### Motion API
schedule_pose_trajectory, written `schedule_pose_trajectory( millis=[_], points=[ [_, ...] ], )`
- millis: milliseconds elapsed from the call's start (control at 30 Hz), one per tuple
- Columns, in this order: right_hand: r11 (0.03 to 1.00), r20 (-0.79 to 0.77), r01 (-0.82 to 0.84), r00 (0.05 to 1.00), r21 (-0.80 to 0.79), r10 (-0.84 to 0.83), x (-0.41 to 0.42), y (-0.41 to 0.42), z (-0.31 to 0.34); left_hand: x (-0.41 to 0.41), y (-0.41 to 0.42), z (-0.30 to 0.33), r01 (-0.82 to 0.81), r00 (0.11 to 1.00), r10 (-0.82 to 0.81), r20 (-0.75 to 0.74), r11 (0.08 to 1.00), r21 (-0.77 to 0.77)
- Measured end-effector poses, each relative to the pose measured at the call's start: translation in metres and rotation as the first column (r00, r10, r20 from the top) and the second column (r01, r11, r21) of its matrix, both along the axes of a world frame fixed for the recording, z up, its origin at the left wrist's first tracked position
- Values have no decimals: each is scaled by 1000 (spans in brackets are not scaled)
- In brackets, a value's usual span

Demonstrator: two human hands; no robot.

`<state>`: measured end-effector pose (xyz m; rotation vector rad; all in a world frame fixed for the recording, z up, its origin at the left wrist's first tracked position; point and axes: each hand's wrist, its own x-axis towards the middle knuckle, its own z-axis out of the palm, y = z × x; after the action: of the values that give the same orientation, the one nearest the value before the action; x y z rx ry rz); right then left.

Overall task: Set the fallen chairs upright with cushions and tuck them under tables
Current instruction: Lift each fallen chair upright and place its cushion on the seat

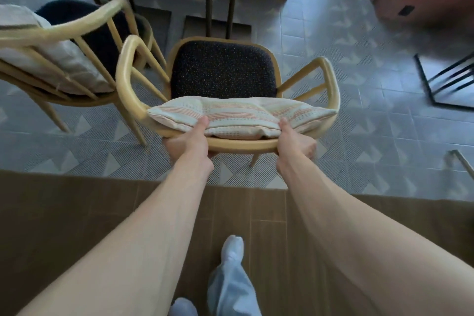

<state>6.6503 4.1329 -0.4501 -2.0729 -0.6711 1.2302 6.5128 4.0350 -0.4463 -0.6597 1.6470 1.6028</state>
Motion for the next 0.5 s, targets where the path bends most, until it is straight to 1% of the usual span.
schedule_pose_trajectory(
  millis=[100, 233, 400, 500],
  points=[
    [999, 22, -22, 1000, -34, 22, -18, 32, -1, -18, 29, 10, 27, 999, -27, 18, 1000, -9],
    [997, 60, -35, 997, -63, 39, -32, 62, 0, -31, 55, 20, 39, 999, -38, 15, 997, -73],
    [995, 116, -40, 992, -96, 51, -37, 65, 3, -35, 61, 14, 16, 1000, -16, -1, 995, -97],
    [989, 113, -91, 988, -117, 105, -36, 63, 8, -35, 58, 16, 56, 998, -60, -30, 992, -109]
  ],
)
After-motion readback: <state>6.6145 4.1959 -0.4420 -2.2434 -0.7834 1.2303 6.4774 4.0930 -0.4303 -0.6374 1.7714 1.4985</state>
